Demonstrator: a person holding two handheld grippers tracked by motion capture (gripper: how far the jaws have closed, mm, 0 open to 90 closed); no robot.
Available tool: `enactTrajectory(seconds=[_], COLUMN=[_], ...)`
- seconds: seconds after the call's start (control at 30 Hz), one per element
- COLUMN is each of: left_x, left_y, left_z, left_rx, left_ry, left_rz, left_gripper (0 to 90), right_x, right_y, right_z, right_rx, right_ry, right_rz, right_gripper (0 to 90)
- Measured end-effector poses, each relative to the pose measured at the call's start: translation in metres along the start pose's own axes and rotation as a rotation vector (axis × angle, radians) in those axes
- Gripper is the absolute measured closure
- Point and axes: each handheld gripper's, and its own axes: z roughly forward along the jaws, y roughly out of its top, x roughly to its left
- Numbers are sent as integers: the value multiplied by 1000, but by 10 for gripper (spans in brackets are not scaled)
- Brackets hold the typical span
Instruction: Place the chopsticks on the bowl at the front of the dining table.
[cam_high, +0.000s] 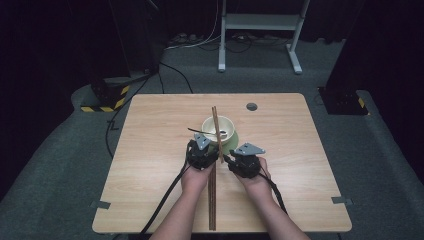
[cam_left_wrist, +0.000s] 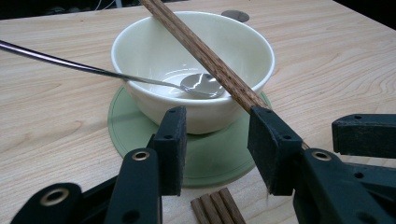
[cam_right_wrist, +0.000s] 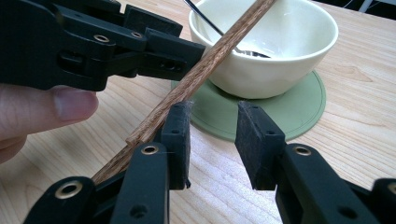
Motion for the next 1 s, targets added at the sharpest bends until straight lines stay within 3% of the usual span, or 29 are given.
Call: enactTrajectory(seconds=[0.2,0.73,1.0], left_x=[2,2,6], left_y=[0,0,0], left_z=[-1,0,-22], left_rx=[19,13,-8], left_ry=[1,-5,-17], left_rz=[15,4,16], left_gripper=[573,570,566], right_x=[3,4,0], right_y=[0,1,1], right_z=[1,1,-3], right_rx=[-2,4,-5], right_ry=[-4,-6,-15], right_rz=[-13,-25,-18], right_gripper=[651,645,643])
